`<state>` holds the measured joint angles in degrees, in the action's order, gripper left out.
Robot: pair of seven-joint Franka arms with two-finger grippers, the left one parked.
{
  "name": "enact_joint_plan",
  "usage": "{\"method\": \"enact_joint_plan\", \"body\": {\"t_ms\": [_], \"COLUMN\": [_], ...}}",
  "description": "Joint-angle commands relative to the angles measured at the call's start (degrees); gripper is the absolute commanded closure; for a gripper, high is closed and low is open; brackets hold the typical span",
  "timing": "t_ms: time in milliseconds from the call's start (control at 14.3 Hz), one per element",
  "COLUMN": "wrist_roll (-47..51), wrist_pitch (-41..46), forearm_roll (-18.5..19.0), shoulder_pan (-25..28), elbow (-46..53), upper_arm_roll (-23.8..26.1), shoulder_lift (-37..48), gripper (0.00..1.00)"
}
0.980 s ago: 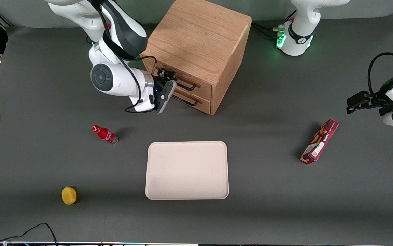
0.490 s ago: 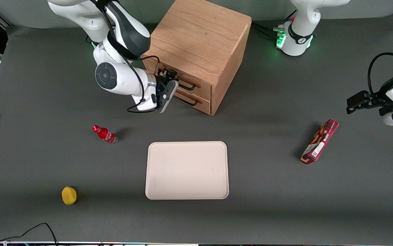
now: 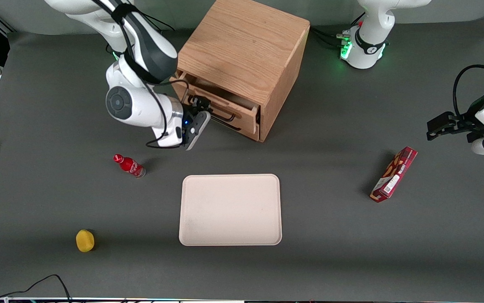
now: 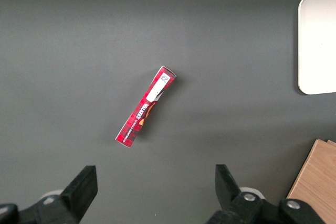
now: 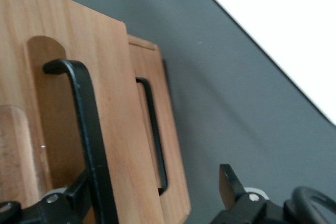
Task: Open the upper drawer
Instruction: 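Pull the upper drawer handle outward with the right gripper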
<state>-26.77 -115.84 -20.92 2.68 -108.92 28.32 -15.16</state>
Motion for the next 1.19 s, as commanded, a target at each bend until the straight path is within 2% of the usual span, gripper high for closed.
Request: {"method": "enact_joint_plan", "body": {"t_ms": [0, 140, 560, 910, 1120], "wrist_roll": [0.32, 0.23, -1.52, -3.2, -2.76], "wrist_pitch": [0.44, 1.22, 12.11, 12.83, 18.96], "forearm_roll": [2.02, 3.33, 7.3, 10.02, 10.11], "shoulder_pan": [0.31, 0.31, 0.31, 0.22, 0.31], "elbow": [5.19, 7.83, 23.38, 29.1, 34.46], "upper_arm_roll": [-1.42, -3.26, -9.06, -10.91, -11.0], "shoulder_lift": [-4.34, -5.92, -14.18, -18.41, -19.55], "gripper": [0.0, 0.0, 0.0, 0.0, 0.0]}}
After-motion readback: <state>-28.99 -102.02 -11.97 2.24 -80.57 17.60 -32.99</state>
